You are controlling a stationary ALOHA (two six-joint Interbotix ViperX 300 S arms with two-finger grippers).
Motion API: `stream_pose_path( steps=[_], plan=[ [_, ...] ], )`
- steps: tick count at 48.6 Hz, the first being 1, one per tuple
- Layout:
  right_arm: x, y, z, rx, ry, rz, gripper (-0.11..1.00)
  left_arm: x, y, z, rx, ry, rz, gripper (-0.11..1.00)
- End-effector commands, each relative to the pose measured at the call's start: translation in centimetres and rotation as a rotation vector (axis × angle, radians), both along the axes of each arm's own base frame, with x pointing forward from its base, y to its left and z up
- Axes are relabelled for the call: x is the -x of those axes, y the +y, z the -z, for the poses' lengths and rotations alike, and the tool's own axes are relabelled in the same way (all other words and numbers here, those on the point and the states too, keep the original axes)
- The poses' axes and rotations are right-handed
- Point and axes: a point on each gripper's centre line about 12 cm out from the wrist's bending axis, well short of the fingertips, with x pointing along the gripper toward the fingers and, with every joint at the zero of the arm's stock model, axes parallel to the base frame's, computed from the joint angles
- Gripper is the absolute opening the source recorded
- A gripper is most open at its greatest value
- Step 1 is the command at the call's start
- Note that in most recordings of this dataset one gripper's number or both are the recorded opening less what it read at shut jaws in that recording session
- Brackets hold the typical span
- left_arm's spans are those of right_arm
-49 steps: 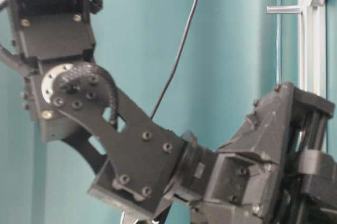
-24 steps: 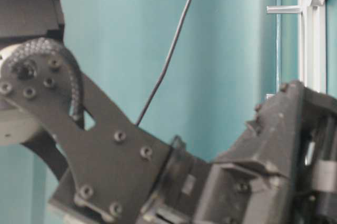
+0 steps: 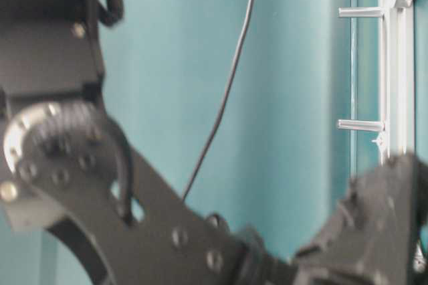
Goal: Move the cable alternately left and right between 8 closely spaced pins so it hooks onto each one.
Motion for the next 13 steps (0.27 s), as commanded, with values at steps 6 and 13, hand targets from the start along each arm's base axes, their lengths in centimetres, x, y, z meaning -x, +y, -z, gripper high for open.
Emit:
stream_pose_path(
  steps=[6, 13],
  plan=[
    [-1.8, 0.0, -3.0, 0.007, -0.099, -0.042, 0.14, -0.1, -0.1, -0.4, 0.000, -0.011, 0.006, 0.00],
    [-2.7, -0.2, -3.2, 0.013, -0.118, -0.049, 0.14, -0.1, -0.1, -0.4, 0.001, -0.011, 0.010, 0.00]
  ],
)
